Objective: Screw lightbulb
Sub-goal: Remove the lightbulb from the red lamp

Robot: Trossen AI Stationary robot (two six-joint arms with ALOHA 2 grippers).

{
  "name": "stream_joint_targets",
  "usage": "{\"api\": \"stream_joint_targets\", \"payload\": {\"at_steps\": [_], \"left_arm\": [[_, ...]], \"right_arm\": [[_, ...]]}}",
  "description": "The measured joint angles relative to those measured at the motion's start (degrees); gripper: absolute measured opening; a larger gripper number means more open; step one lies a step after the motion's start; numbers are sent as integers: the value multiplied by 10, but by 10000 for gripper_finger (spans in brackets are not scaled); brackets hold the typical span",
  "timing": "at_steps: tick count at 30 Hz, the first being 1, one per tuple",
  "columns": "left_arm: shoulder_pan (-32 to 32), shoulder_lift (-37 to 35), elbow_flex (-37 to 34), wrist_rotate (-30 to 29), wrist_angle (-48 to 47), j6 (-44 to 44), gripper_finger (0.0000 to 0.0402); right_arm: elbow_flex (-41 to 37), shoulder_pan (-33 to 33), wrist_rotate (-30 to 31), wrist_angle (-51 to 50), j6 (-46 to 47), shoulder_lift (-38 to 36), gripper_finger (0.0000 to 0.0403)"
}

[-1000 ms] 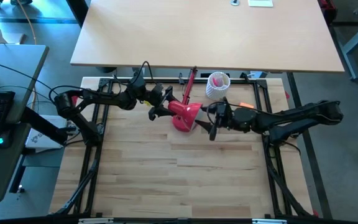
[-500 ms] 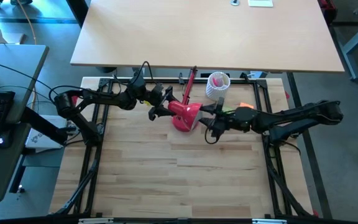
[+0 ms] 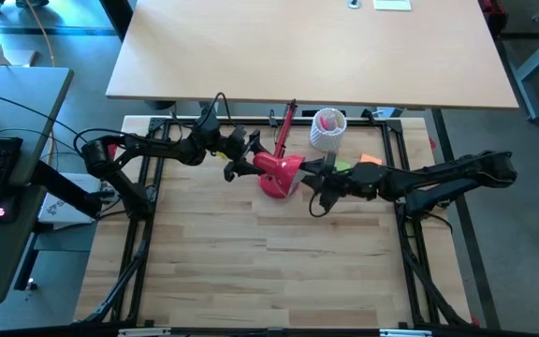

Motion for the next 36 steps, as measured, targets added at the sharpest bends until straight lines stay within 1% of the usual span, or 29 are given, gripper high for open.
{"api": "stream_joint_targets", "payload": {"at_steps": [4, 8, 11, 13, 16, 20, 23, 25, 28, 30, 33, 36], "left_arm": [[0, 0, 0, 0, -7, 5, 257], [0, 0, 0, -1, -8, 5, 257], [0, 0, 0, -1, -9, 5, 257], [0, 0, 0, -1, -9, 5, 257], [0, 0, 0, -1, -9, 5, 257], [0, 0, 0, -1, -9, 5, 257], [0, 0, 0, -1, -10, 5, 257], [0, 0, 0, -1, -10, 5, 257], [0, 0, 0, -1, -10, 7, 257], [0, 0, 0, -1, -10, 8, 257], [0, 0, 0, 0, -11, 12, 257], [0, 0, 0, 0, -11, 12, 257]], "right_arm": [[0, 9, 9, -5, 77, 0, 267], [0, 16, 20, -5, 151, 0, 294], [0, 24, 20, -9, 184, -2, 310], [0, 31, 27, -11, 206, -3, 314], [0, 41, 62, -12, 249, -3, 315], [-1, 55, 120, -23, 339, -4, 316], [-1, 66, 132, -43, 433, -13, 316], [-1, 70, 127, -58, 518, -24, 316], [-1, 71, 119, -78, 672, -37, 316], [-1, 66, 89, -88, 775, -39, 316], [-1, 50, 15, -84, 907, -35, 316], [-1, 34, -15, -81, 982, -26, 316]]}}
